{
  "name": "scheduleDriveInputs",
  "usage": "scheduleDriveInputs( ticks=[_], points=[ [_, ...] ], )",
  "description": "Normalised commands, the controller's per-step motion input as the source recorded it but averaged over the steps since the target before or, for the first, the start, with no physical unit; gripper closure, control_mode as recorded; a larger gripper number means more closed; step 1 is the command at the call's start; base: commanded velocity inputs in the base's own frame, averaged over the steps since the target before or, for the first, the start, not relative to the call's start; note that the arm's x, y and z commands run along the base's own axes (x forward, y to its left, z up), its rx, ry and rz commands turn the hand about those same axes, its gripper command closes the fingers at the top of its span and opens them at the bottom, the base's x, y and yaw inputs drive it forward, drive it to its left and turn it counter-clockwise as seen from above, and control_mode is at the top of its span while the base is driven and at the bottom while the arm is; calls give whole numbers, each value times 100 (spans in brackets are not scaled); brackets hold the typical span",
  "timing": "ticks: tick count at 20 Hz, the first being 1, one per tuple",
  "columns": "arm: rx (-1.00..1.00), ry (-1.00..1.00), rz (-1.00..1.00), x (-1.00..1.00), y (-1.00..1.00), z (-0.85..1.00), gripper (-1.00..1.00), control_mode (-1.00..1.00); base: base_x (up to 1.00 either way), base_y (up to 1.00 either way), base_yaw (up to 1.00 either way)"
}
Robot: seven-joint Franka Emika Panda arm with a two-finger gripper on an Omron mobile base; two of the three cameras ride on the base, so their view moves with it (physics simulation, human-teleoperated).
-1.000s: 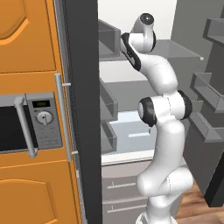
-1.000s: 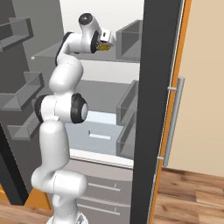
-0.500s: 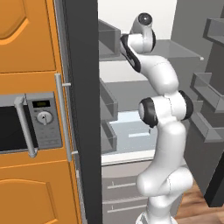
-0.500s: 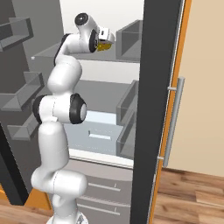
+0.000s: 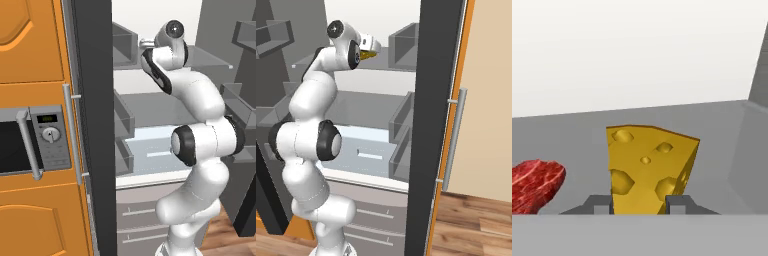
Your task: Take the cheese, steak, and broccoli from the fridge and place them on the plate on the dining counter to create an appetizer plate.
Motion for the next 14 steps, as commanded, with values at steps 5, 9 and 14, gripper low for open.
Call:
scheduleDriveInputs(
  ticks=[5,9,14],
  points=[
    [8,-11,-2,-100,-2,7,100,-100,0,0,0],
    [15,0,-2,-100,-4,28,100,-100,0,0,0],
    [18,3,-3,-100,0,52,100,-100,0,0,0]
  ],
)
